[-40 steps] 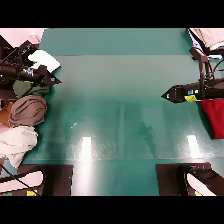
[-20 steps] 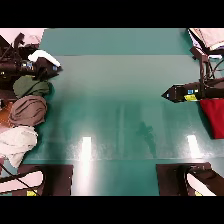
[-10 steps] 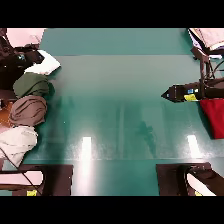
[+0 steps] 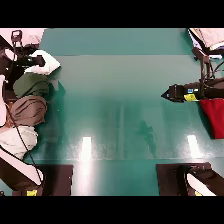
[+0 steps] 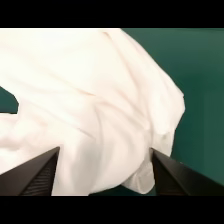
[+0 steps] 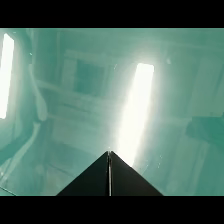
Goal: Fold the shirts.
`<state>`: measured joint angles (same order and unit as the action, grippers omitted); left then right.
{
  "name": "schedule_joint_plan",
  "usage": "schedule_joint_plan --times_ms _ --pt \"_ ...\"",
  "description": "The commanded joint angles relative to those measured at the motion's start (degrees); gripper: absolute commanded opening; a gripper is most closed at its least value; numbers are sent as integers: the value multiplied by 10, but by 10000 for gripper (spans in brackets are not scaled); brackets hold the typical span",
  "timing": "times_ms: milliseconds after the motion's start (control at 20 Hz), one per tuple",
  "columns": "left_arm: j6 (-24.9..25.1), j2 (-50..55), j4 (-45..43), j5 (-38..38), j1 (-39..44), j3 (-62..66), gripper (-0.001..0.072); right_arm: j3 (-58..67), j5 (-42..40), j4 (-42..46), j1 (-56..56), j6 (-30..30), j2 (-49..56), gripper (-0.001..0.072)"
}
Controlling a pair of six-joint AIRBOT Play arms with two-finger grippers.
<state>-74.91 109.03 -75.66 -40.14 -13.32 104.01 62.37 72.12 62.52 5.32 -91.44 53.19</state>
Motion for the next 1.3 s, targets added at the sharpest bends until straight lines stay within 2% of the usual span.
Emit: schedule_joint_plan --times_ms 0,50,100,150,250,400,450,550,700,800,900,1100,1250 --pt "-1 33 -9 8 0 13 644 0 -4 1 0 -3 0 21" --pt "0 33 -8 13 0 15 416 0 -4 1 0 -3 0 21" --pt "-1 33 -7 14 0 20 120 0 -5 1 0 -3 0 21" --pt "-1 33 -7 11 0 28 22 0 -5 1 0 -3 0 21" --pt "-2 33 -1 -17 0 64 21 0 -6 1 0 -2 0 21" --pt "1 17 76 -78 0 158 21 0 -24 1 0 -3 0 21" --pt "17 -7 120 -73 0 165 21 0 -39 0 0 -2 0 21" --pt "98 -75 243 -72 0 166 21 12 -78 0 0 -2 0 21" --pt "187 -187 422 -120 0 166 21 59 -137 2 0 4 0 21" --pt "226 -252 538 -175 0 166 21 105 -162 7 0 22 0 21" --pt "231 -305 614 -229 2 166 21 153 -176 9 -3 36 0 21" --pt "224 -379 574 -272 69 135 21 230 -156 10 -24 36 0 21" --pt "167 -382 478 -340 167 73 22 272 -115 10 -24 36 -1 21"
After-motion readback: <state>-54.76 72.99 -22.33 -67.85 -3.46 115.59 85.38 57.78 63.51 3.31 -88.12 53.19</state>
